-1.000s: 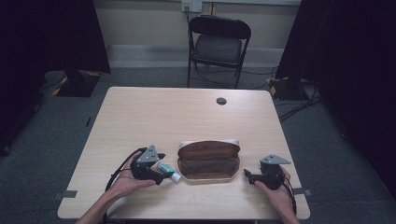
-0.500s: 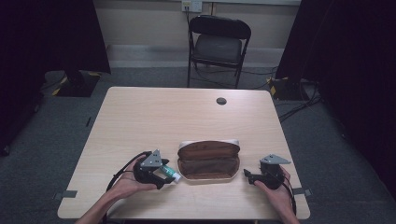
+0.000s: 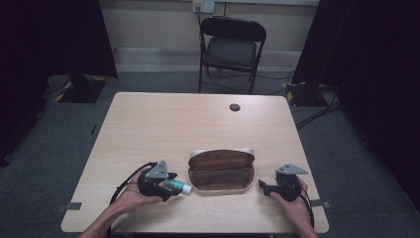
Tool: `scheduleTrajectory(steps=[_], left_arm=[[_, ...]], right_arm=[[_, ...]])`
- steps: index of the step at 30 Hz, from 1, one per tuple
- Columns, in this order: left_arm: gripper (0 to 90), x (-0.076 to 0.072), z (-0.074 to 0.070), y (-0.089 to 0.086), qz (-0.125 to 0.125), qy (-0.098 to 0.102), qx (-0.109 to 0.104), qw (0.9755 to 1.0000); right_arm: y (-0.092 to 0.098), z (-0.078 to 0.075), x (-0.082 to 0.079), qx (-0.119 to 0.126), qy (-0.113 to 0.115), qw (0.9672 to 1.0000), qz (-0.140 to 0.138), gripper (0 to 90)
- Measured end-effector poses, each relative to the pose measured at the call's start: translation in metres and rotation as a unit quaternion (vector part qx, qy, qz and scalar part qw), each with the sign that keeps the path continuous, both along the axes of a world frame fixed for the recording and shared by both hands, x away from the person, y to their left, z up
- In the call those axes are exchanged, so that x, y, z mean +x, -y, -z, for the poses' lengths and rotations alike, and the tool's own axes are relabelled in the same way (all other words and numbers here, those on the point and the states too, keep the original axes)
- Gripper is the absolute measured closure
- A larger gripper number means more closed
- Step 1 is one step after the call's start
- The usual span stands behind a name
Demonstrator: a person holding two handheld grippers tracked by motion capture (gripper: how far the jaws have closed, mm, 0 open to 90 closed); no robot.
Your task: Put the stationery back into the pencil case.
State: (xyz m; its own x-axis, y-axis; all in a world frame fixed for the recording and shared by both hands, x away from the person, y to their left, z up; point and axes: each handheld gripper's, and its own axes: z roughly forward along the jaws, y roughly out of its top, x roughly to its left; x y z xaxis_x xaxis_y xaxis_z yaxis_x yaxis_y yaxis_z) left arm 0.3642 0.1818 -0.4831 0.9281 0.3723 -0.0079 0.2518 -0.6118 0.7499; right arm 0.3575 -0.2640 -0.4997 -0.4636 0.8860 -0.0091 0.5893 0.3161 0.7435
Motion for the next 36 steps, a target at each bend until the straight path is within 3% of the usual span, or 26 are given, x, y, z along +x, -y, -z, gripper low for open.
scheduleTrajectory(steps=[4,7,14,17,21,23,25,26,28,29,31,35,36], left_arm=[[42.3,-0.006,-0.002,-0.002,0.003,0.007,0.003,1.0],[46.1,-0.01,-0.002,-0.004,0.005,-0.002,-0.01,0.9999],[52.2,-0.013,0.0,0.001,0.029,-0.014,0.017,0.9993],[59.0,-0.015,0.001,0.004,0.035,-0.019,0.019,0.999],[64.4,-0.017,0.0,0.005,0.043,-0.037,0.049,0.9972],[64.4,-0.018,0.003,0.007,0.038,-0.042,0.025,0.9981],[64.3,-0.017,0.002,0.007,0.042,-0.048,0.032,0.9974],[64.2,-0.017,0.0,0.007,0.042,-0.052,0.048,0.9966],[64.0,-0.017,0.002,0.008,0.04,-0.052,0.04,0.9971],[64.0,-0.017,0.0,0.009,0.039,-0.051,0.051,0.9966],[63.5,-0.018,0.0,0.009,0.037,-0.052,0.051,0.9967],[64.3,-0.022,-0.001,0.012,0.038,-0.029,0.069,0.9965],[64.4,-0.022,-0.001,0.013,0.039,-0.031,0.07,0.9963]], right_arm=[[0.0,0.0,0.0,0.0,0.0,1.0,-0.004,19.0],[0.0,0.0,0.0,0.0,0.0,1.0,-0.006,18.9],[0.0,0.0,0.001,-0.001,-0.001,1.0,-0.009,18.9],[0.0,0.0,0.001,-0.001,-0.001,1.0,-0.01,18.9],[-0.001,0.0,0.001,0.0,-0.001,0.9999,-0.01,18.9],[-0.001,0.0,0.001,0.0,-0.001,0.9999,-0.01,18.9],[-0.001,0.0,0.001,0.0,-0.001,0.9999,-0.011,18.9],[-0.001,0.0,0.001,0.0,-0.002,0.9999,-0.011,18.9],[-0.001,0.0,0.001,0.0,-0.001,0.9999,-0.01,18.9],[-0.001,0.0,0.001,0.0,-0.001,0.9999,-0.01,18.9],[-0.001,0.0,0.001,0.0,-0.001,0.9999,-0.01,18.9],[-0.001,0.0,0.001,0.0,-0.001,0.9999,-0.011,18.9],[-0.001,0.0,0.001,0.0,-0.001,0.9999,-0.011,18.9]])
